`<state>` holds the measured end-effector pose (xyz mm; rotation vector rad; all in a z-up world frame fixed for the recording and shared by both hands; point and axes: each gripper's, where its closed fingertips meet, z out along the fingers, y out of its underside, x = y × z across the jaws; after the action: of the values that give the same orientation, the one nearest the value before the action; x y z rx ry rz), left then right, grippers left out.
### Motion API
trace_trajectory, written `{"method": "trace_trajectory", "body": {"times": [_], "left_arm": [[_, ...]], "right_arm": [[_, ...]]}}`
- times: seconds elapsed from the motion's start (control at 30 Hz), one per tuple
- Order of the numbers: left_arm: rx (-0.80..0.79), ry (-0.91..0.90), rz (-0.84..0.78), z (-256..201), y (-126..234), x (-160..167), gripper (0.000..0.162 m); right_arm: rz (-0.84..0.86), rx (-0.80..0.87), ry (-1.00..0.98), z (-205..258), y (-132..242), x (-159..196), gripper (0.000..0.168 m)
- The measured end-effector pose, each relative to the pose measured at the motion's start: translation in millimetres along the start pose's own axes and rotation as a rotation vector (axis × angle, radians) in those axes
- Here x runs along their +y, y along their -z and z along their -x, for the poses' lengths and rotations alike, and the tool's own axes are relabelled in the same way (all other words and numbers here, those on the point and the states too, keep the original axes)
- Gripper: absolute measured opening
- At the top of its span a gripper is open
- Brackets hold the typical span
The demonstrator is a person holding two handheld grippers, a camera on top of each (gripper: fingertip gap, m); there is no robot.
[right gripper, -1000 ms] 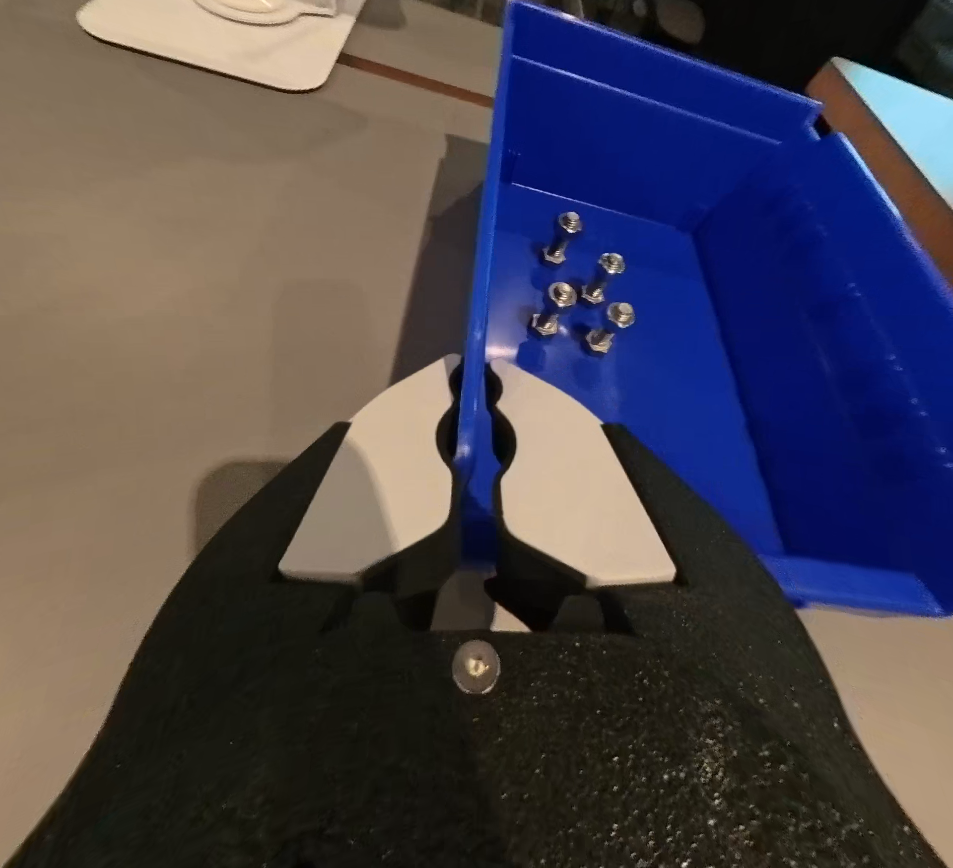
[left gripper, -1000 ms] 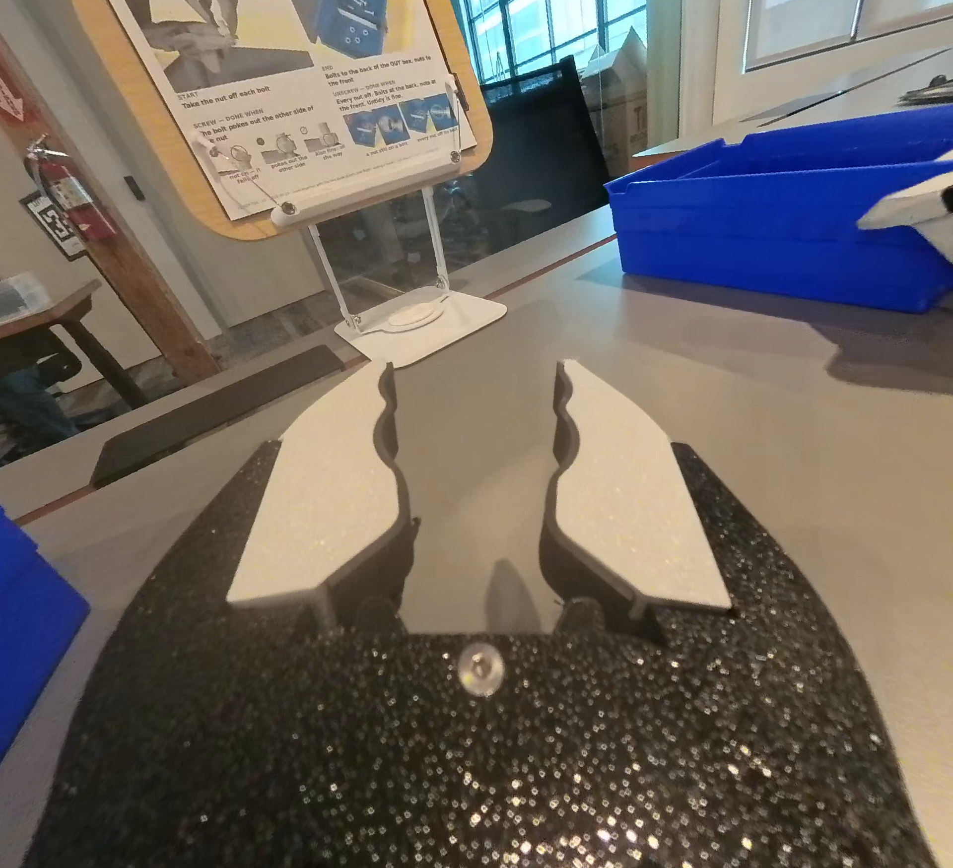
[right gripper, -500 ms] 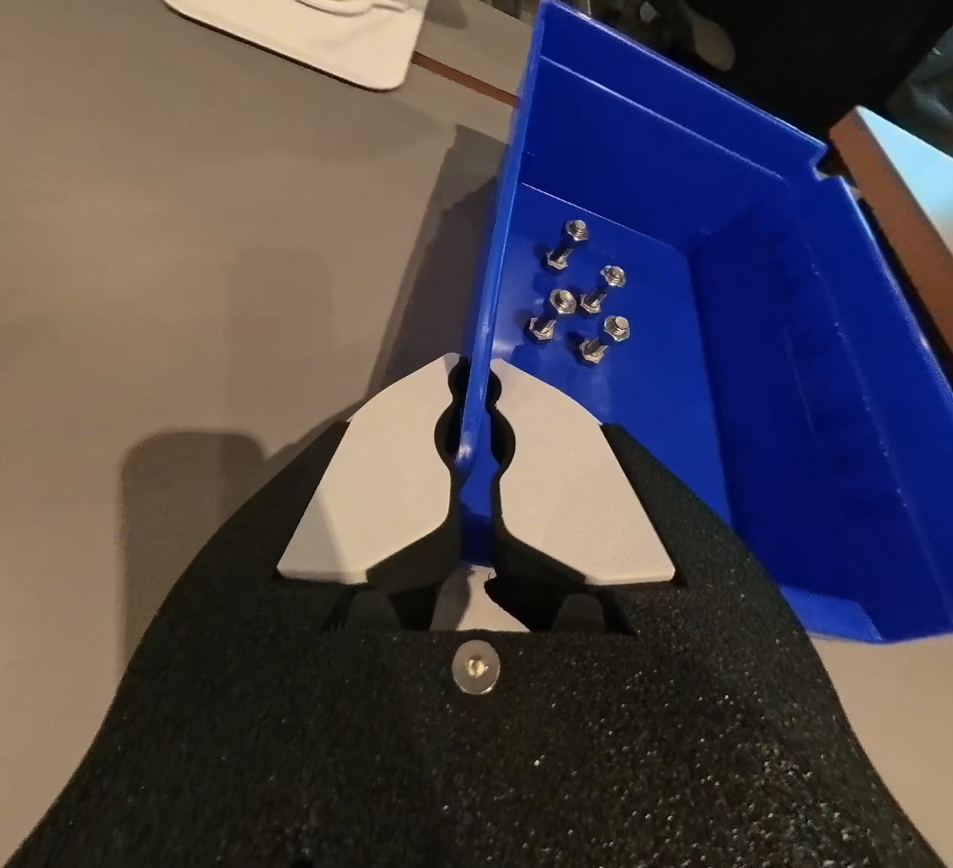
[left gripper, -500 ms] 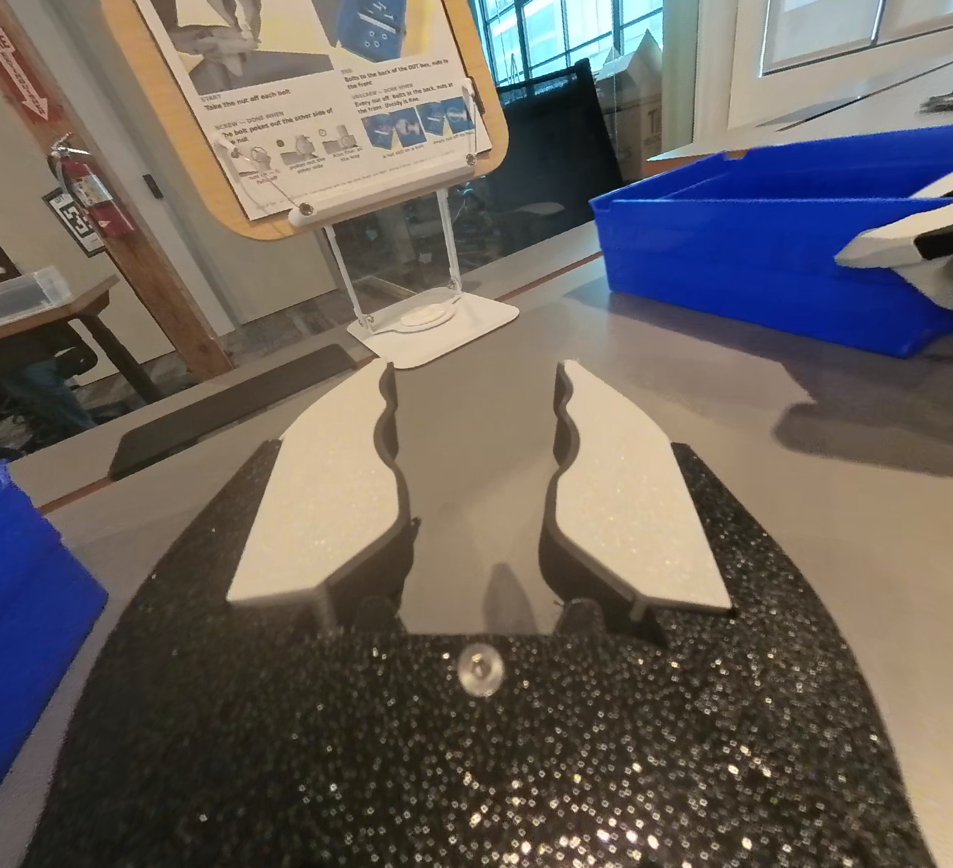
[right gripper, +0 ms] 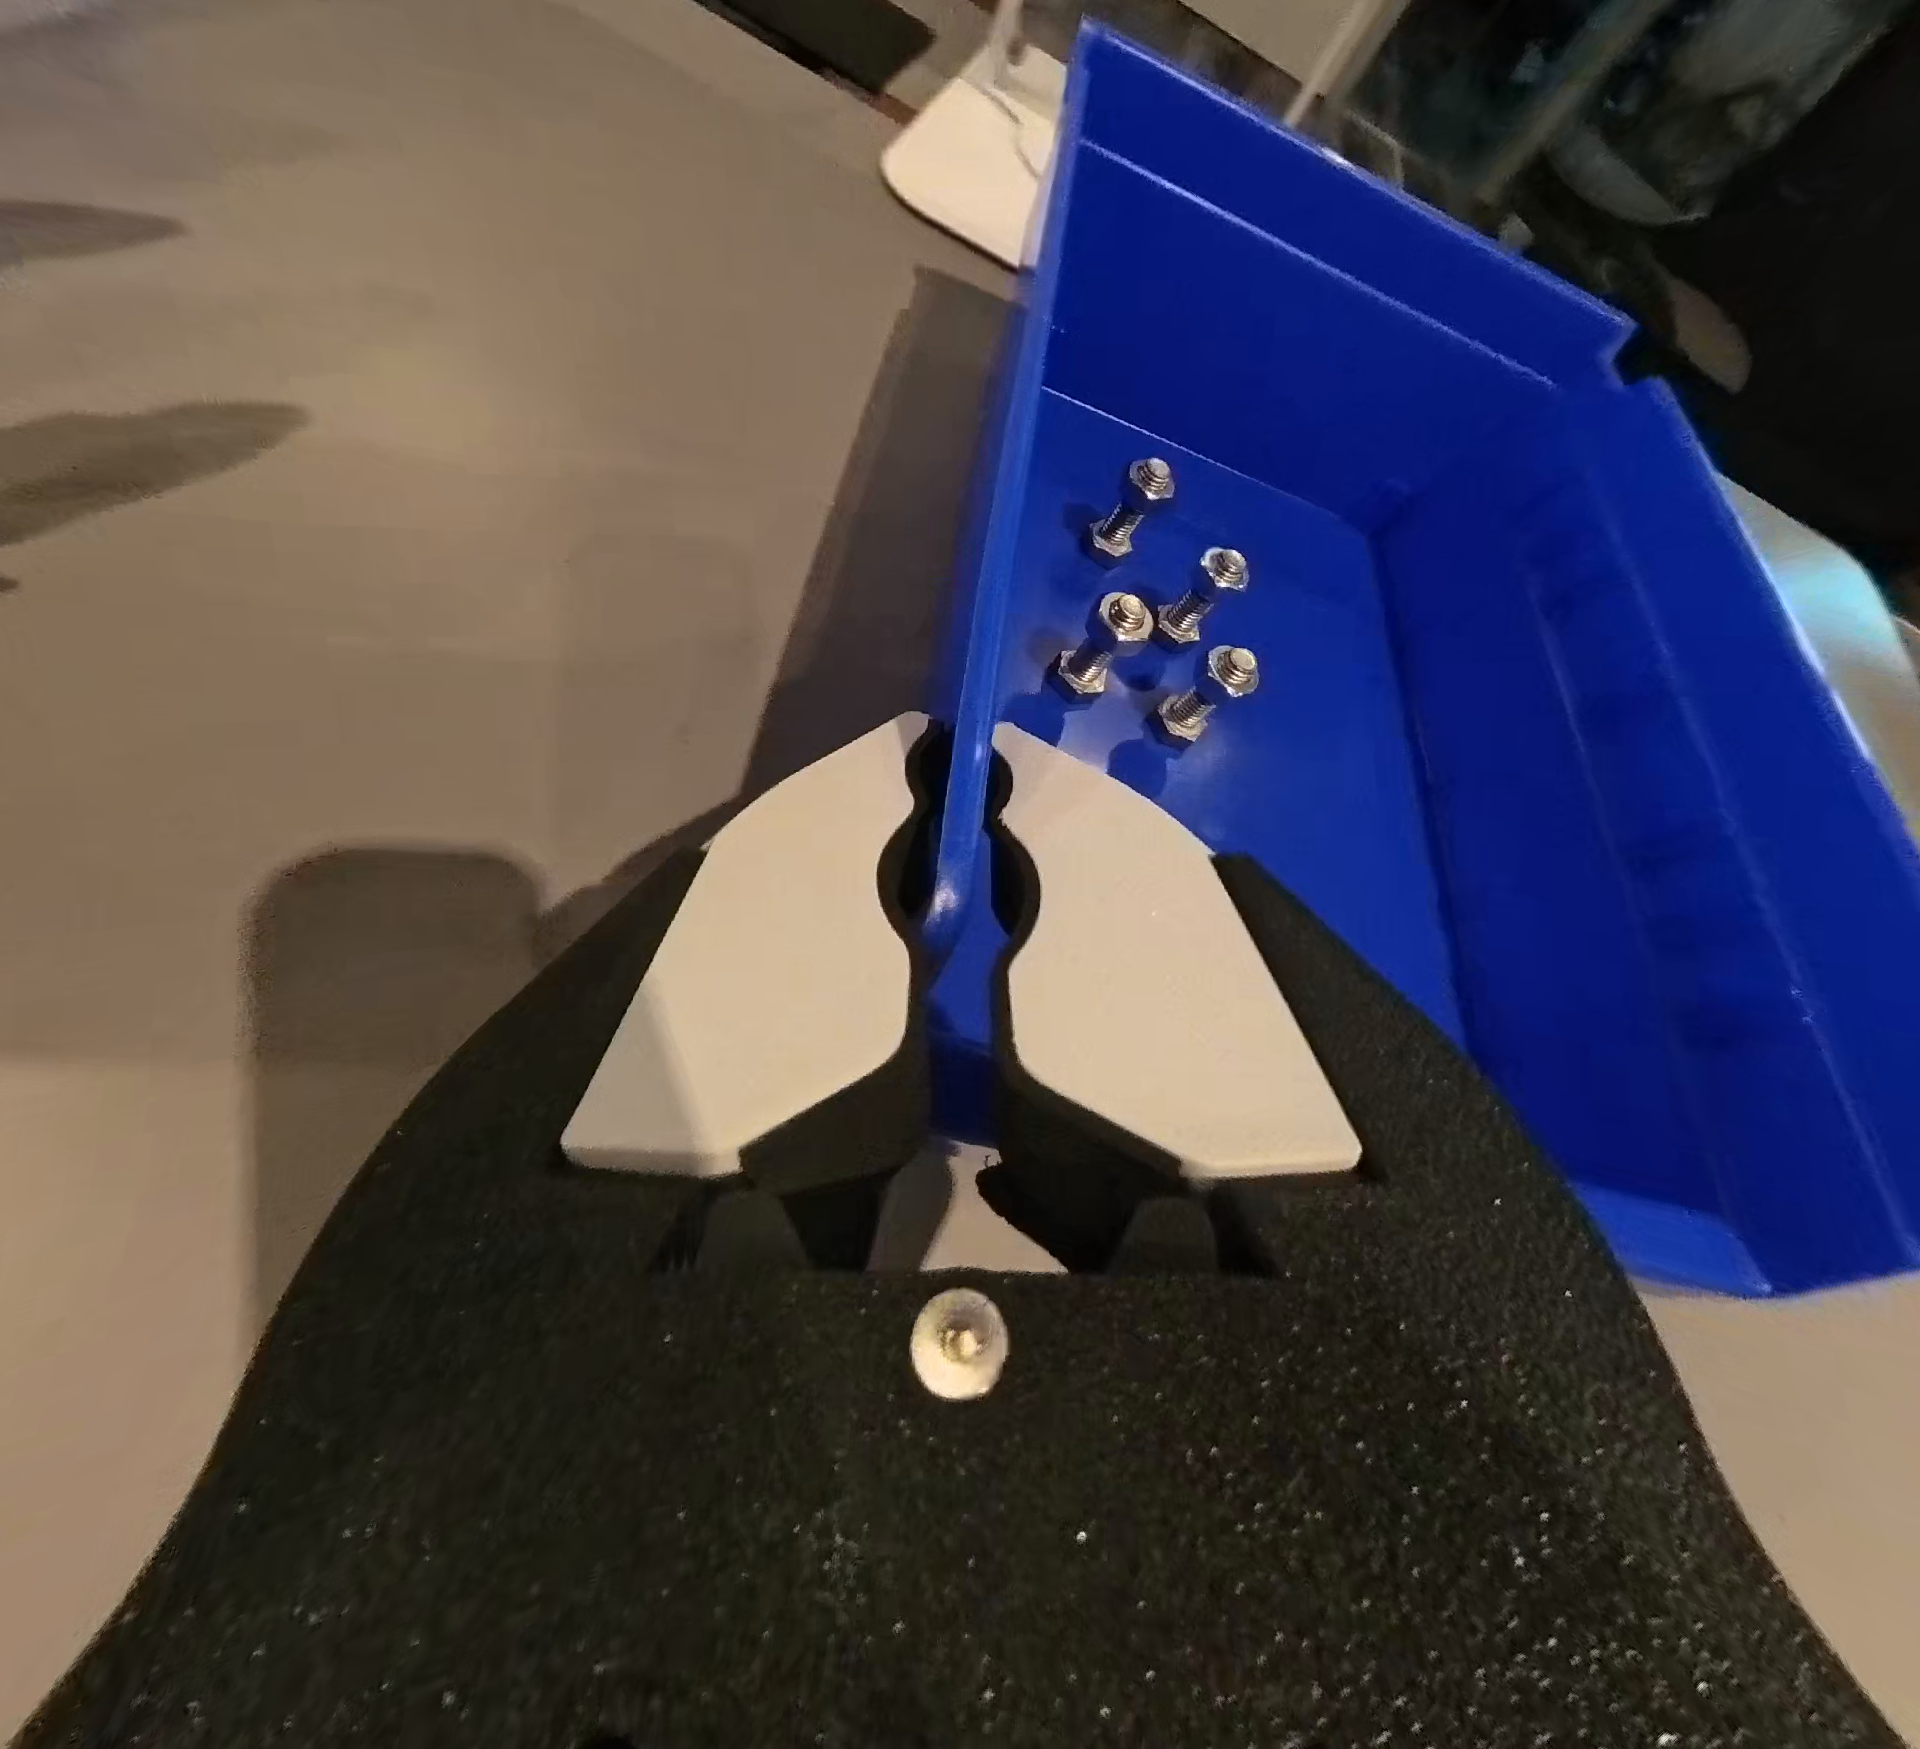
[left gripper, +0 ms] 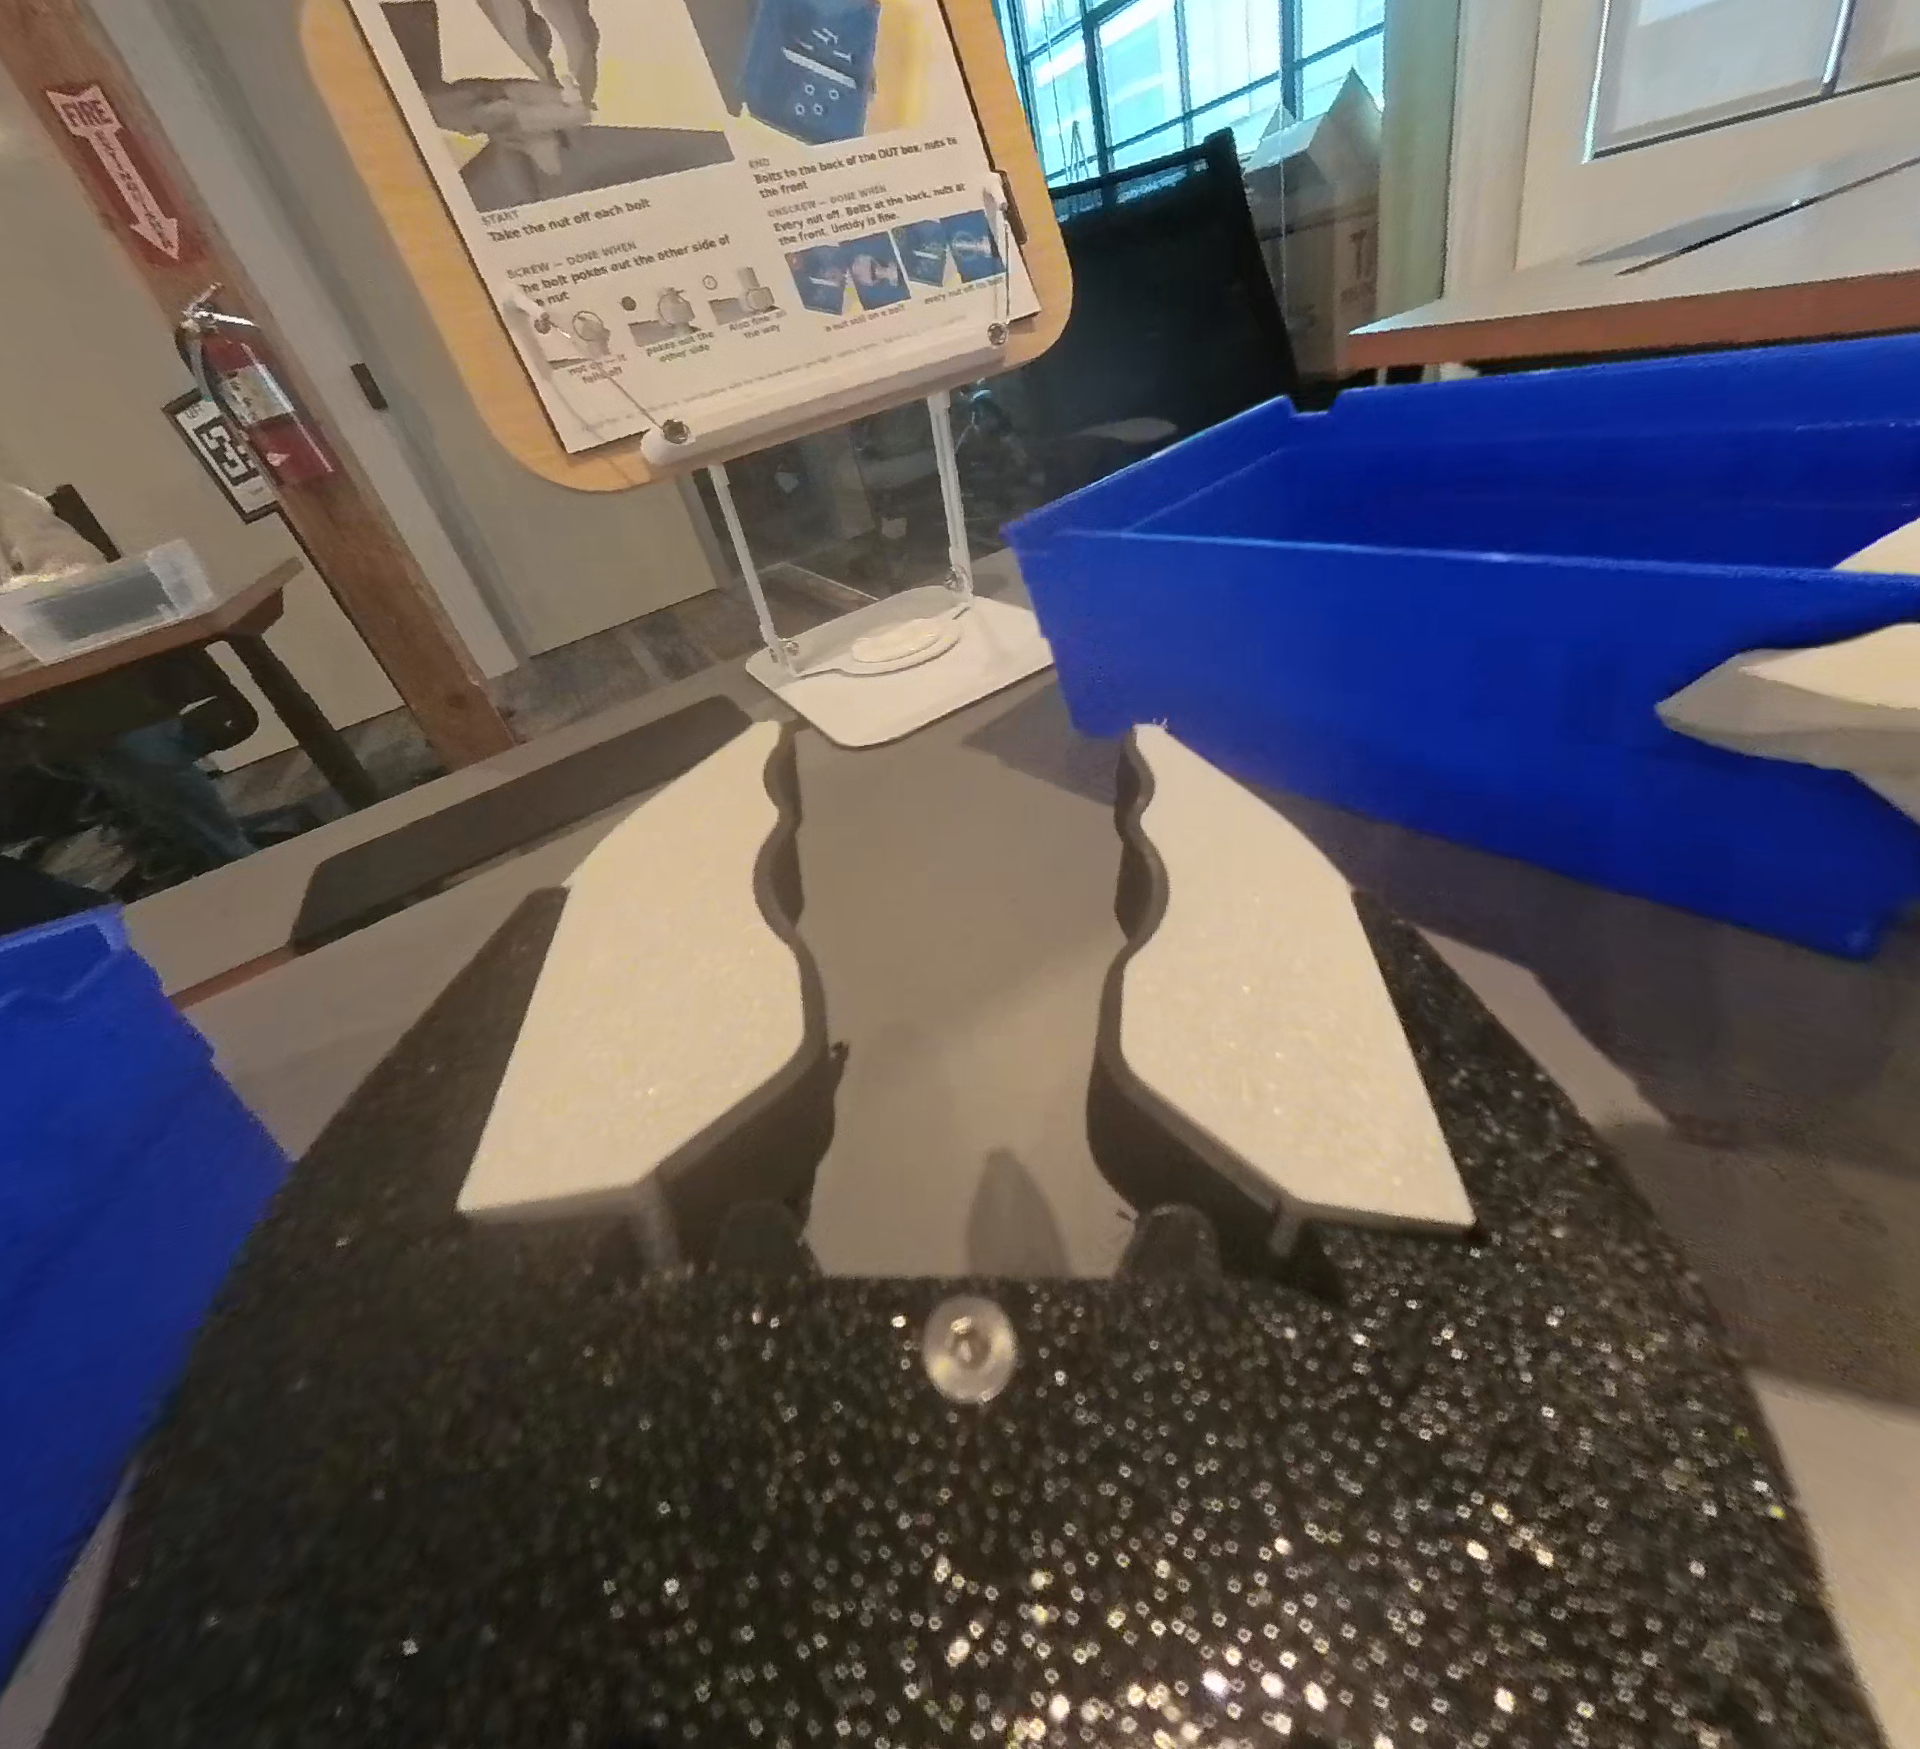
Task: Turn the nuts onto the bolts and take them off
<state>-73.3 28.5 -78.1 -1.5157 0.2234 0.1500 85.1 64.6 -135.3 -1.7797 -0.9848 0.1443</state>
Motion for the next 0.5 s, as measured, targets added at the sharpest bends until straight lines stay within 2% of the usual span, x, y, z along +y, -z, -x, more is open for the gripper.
{"method": "trace_trajectory", "body": {"times": [0.2, 0.5], "left_arm": [[-0.07, -0.11, -0.007, 14.6, 13.1, -3.3, 0.057], [-0.144, -0.052, 0.081, 38.9, 55.9, 2.8, 0.055]], "right_arm": [[-0.047, -0.08, 0.043, 46.2, 0.0, -19.2, 0.006], [-0.073, -0.187, 0.122, 101.5, -18.2, -51.1, 0.007]]}}
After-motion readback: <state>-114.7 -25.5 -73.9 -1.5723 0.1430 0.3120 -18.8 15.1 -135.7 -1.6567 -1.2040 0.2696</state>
